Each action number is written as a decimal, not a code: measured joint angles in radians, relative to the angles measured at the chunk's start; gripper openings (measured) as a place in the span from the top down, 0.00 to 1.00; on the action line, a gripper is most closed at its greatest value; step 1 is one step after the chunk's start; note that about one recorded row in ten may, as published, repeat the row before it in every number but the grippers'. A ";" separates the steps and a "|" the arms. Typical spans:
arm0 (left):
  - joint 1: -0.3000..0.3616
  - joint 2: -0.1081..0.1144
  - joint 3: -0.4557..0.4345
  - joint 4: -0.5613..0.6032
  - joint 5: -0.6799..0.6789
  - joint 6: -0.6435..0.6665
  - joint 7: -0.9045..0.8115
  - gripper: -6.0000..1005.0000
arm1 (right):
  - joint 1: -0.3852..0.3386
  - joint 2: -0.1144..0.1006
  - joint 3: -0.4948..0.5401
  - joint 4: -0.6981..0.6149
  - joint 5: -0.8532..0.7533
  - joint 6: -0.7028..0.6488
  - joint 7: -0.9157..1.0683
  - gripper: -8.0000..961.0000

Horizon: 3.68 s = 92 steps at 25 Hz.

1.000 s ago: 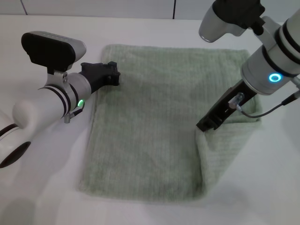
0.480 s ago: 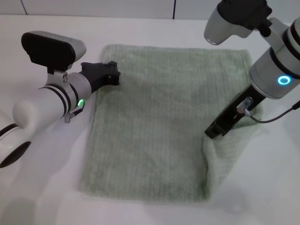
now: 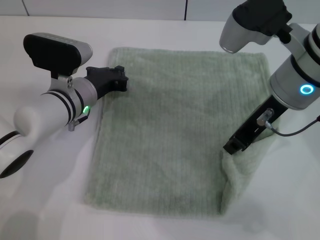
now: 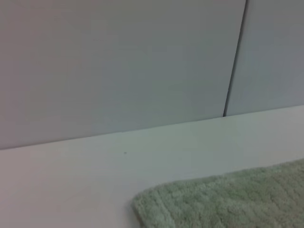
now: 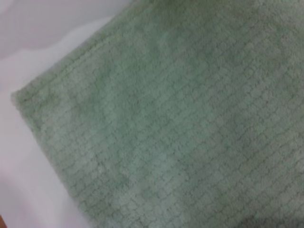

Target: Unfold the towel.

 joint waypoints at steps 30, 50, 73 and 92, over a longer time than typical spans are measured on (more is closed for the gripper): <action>-0.003 0.002 0.001 0.004 0.000 -0.031 0.001 1.00 | -0.015 -0.014 -0.039 0.058 -0.053 0.087 0.049 0.94; -0.005 0.002 0.000 0.013 0.000 -0.059 0.001 1.00 | -0.106 -0.017 -0.113 0.100 -0.058 0.106 0.040 0.94; -0.004 0.002 0.000 0.025 0.000 -0.058 0.001 1.00 | -0.109 -0.022 -0.154 0.123 -0.089 0.104 0.040 0.62; 0.002 0.002 0.000 0.028 0.000 -0.058 0.001 1.00 | -0.106 -0.001 -0.068 0.216 -0.080 -0.067 -0.009 0.62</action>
